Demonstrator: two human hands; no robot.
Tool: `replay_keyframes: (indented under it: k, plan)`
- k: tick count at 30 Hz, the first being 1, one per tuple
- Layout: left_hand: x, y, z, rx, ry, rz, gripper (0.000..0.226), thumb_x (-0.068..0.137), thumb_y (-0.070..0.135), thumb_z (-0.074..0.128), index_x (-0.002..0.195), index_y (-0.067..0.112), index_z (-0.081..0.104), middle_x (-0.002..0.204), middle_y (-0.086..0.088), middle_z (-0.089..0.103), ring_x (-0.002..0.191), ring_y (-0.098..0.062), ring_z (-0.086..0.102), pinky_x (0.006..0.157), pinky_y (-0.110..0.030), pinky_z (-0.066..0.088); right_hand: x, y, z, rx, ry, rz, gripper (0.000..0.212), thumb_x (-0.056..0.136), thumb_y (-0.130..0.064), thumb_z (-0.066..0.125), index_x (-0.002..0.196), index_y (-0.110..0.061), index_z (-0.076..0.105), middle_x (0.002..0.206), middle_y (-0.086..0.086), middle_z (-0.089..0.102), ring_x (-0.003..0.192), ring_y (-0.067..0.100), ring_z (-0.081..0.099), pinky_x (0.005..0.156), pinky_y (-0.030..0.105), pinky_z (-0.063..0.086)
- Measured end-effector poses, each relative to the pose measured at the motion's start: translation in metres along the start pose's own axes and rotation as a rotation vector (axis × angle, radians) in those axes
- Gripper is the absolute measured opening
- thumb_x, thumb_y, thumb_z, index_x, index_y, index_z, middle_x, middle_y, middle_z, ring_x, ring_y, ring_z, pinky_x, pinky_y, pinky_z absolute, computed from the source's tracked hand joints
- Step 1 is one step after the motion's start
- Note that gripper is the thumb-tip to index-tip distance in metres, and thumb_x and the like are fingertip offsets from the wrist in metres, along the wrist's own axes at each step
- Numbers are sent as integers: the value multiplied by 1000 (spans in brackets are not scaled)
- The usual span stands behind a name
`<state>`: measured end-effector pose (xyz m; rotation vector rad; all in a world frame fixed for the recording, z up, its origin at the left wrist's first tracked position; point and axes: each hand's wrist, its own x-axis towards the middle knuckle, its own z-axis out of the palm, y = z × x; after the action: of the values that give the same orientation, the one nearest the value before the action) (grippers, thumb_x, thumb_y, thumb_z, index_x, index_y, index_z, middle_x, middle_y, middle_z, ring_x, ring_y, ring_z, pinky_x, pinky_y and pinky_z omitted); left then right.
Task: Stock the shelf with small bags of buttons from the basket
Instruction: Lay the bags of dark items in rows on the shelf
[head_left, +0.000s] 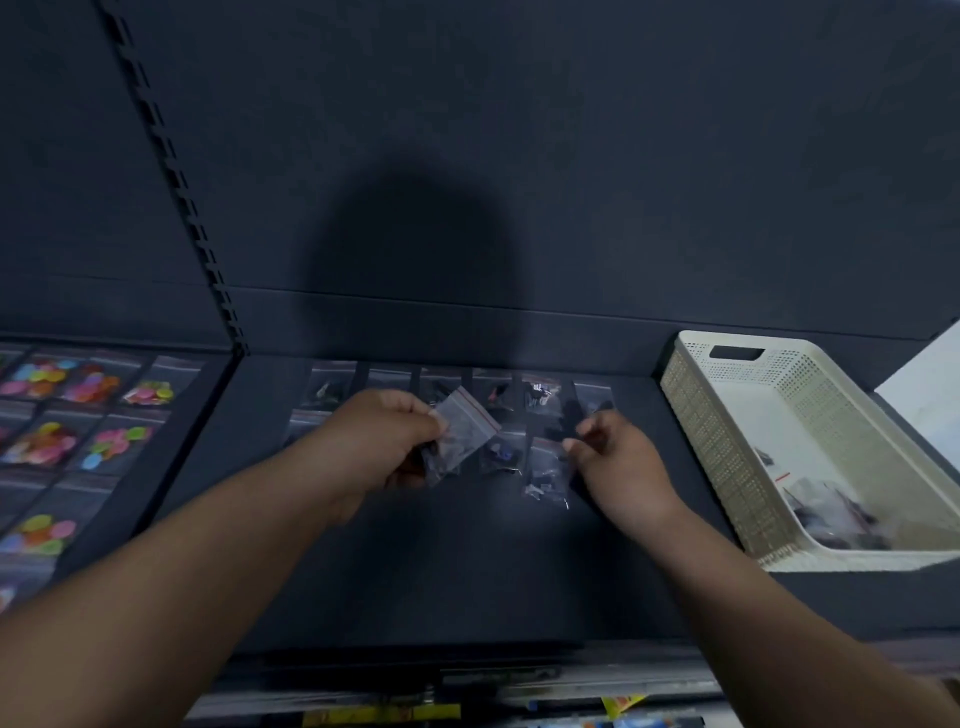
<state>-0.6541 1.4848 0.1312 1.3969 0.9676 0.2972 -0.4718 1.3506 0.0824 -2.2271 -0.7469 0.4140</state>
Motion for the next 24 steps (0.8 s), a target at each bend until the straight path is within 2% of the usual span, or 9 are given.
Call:
replay_keyframes:
  k: [1,3,5,7,11,14,18,24]
  plan:
    - [0,-2,0,-4,-1,0,16,90,10,59,74,11,60,64,-7,63,51,-14,57,48,-23,48,-2,3,-1,-145,62,-81,11,86,-19,63,94,-14,57,87,-3,54,80,17,52,70,23,36]
    - [1,-6,0,-3,0,-5,17,89,11,60,73,11,60,65,-8,63,53,-16,57,52,-27,48,-11,6,0,-256,90,-247,10,84,-18,64,93,-15,60,92,-4,52,85,17,53,72,22,37]
    - [2,-9,2,-6,-6,-14,18,90,12,60,72,11,60,64,-7,63,53,-16,56,52,-27,48,-22,7,8,-295,-16,-373,4,83,-18,64,87,-17,64,93,-2,56,90,18,54,77,24,42]
    - [3,-10,5,-8,-18,-17,17,90,13,60,73,12,60,63,-5,63,52,-15,55,50,-25,47,-33,12,17,-394,-111,-448,9,84,-19,63,92,-19,68,102,-2,61,97,21,53,83,25,42]
    - [5,-12,8,-19,-36,-13,18,89,13,61,71,13,59,60,-3,62,52,-15,55,50,-24,46,-41,22,16,-454,-69,-433,27,89,-16,55,114,-21,65,127,-3,58,114,24,50,93,26,39]
    - [7,-13,10,-31,-46,-14,19,89,13,61,70,14,58,63,-4,62,53,-15,56,50,-24,47,-38,24,9,-501,-98,-444,36,92,-16,49,127,-21,57,140,-6,48,126,20,44,100,18,32]
    - [7,-12,13,-73,-67,-22,19,90,10,58,71,13,57,69,-8,64,57,-16,61,50,-24,49,-29,24,4,-495,-142,-477,37,92,-14,48,128,-18,56,143,-5,45,130,16,43,98,8,22]
    - [11,-7,17,-133,-61,-13,18,90,2,55,75,10,56,78,-10,63,68,-18,62,53,-22,55,-21,26,5,-488,-178,-539,38,92,-13,48,129,-17,55,145,-4,43,132,15,41,99,8,21]
